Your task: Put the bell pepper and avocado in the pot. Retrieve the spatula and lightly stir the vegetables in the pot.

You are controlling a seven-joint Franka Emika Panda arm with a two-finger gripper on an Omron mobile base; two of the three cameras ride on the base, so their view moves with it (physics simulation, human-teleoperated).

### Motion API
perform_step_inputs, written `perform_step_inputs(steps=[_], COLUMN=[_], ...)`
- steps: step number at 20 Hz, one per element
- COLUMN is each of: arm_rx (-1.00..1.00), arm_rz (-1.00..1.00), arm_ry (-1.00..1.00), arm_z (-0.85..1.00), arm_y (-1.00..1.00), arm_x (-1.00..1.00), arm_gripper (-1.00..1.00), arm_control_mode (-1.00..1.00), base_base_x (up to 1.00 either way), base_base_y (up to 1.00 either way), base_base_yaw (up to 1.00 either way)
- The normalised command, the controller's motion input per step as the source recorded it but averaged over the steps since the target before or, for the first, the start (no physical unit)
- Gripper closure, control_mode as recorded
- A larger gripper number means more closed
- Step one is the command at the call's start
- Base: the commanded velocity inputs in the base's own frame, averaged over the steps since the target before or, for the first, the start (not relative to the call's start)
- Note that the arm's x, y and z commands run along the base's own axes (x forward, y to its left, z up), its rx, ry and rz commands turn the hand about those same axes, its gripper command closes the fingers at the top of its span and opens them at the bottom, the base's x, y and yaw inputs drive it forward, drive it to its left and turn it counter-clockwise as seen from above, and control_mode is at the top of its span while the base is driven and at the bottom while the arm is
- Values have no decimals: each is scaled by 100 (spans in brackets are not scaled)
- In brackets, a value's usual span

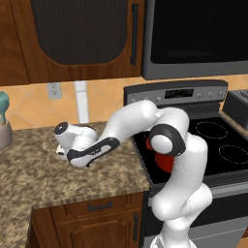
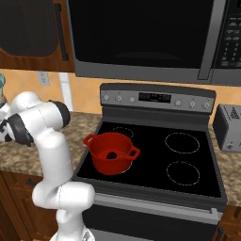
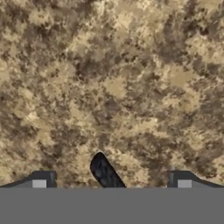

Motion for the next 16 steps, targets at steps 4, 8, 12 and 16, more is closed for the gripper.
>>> perform_step_inputs(steps=[4,8,12,16], arm_rx=[0,0,0,0], arm_rz=[15,19,17,9], arm_ry=[0,0,0,0], arm_z=[-13,-21,-34,-27], arm_y=[-28,-21,-16,-1], arm_x=[9,11,6,6], arm_gripper=[-100,-100,-100,-100], arm_control_mode=[-100,-100,-100,-100], base_base_x=[0,0,0,0], base_base_y=[0,0,0,0], base_base_yaw=[0,0,0,0])
